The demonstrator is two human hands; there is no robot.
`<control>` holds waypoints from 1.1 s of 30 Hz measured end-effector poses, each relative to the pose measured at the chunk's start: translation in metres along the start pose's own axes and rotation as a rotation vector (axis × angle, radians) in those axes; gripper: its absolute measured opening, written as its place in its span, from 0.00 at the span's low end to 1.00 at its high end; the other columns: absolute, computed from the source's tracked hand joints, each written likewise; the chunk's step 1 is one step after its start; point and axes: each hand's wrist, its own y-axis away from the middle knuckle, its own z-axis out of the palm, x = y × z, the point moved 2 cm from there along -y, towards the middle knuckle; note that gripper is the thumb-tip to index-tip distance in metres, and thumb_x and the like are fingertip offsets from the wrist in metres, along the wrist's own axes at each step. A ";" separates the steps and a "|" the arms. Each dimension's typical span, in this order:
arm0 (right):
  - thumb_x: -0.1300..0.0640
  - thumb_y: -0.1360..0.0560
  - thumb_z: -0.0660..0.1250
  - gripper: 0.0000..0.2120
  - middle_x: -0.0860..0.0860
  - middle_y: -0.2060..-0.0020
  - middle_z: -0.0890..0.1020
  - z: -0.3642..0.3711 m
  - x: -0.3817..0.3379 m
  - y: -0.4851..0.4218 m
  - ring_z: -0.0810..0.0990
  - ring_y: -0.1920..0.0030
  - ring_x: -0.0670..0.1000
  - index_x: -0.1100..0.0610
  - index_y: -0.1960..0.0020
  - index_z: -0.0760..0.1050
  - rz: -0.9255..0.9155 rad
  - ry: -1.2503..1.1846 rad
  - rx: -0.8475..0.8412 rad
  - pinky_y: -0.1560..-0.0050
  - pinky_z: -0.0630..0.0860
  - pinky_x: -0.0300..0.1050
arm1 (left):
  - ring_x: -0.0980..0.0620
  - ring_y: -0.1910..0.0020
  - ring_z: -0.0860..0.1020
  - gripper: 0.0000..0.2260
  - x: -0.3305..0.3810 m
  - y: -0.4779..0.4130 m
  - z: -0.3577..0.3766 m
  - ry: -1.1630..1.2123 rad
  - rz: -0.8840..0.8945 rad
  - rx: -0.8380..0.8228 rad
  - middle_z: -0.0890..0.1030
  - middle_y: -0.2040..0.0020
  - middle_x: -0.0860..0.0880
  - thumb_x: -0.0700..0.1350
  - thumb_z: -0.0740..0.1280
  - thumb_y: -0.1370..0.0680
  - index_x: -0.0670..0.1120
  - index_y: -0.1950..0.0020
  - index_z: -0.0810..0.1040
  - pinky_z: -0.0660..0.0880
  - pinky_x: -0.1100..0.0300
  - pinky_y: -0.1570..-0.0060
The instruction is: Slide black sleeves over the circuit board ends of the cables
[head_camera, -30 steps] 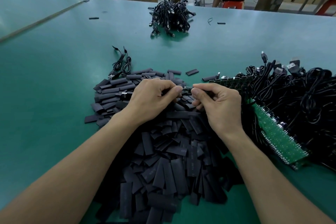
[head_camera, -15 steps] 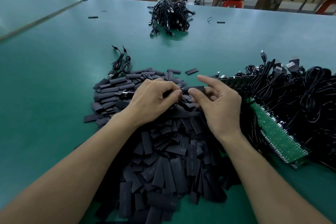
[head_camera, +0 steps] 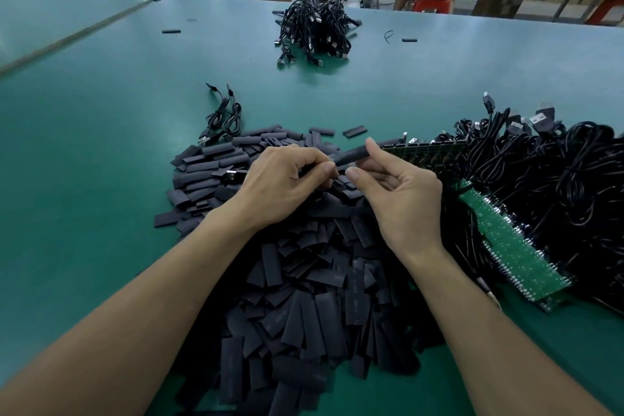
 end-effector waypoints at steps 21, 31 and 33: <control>0.62 0.16 0.60 0.06 0.57 0.58 0.77 -0.008 -0.030 0.007 0.83 0.71 0.55 0.52 0.49 0.67 0.002 -0.327 0.167 0.73 0.78 0.43 | 0.59 0.48 0.77 0.14 0.024 -0.010 -0.032 -0.342 0.060 -0.182 0.81 0.48 0.61 0.64 0.70 0.26 0.59 0.45 0.81 0.73 0.56 0.52; 0.57 0.16 0.55 0.22 0.54 0.67 0.83 -0.012 -0.026 0.008 0.80 0.76 0.53 0.47 0.23 0.61 0.075 -0.116 0.152 0.77 0.75 0.41 | 0.56 0.64 0.79 0.11 0.009 -0.042 -0.046 -0.177 -0.158 0.243 0.82 0.60 0.55 0.51 0.64 0.17 0.49 0.42 0.81 0.74 0.58 0.62; 0.63 0.17 0.56 0.22 0.53 0.69 0.82 -0.011 -0.022 0.008 0.81 0.76 0.50 0.49 0.26 0.66 0.116 0.019 0.122 0.76 0.75 0.39 | 0.50 0.61 0.81 0.12 -0.011 -0.055 -0.058 -0.138 -0.280 0.385 0.84 0.57 0.48 0.50 0.63 0.16 0.44 0.44 0.82 0.76 0.54 0.57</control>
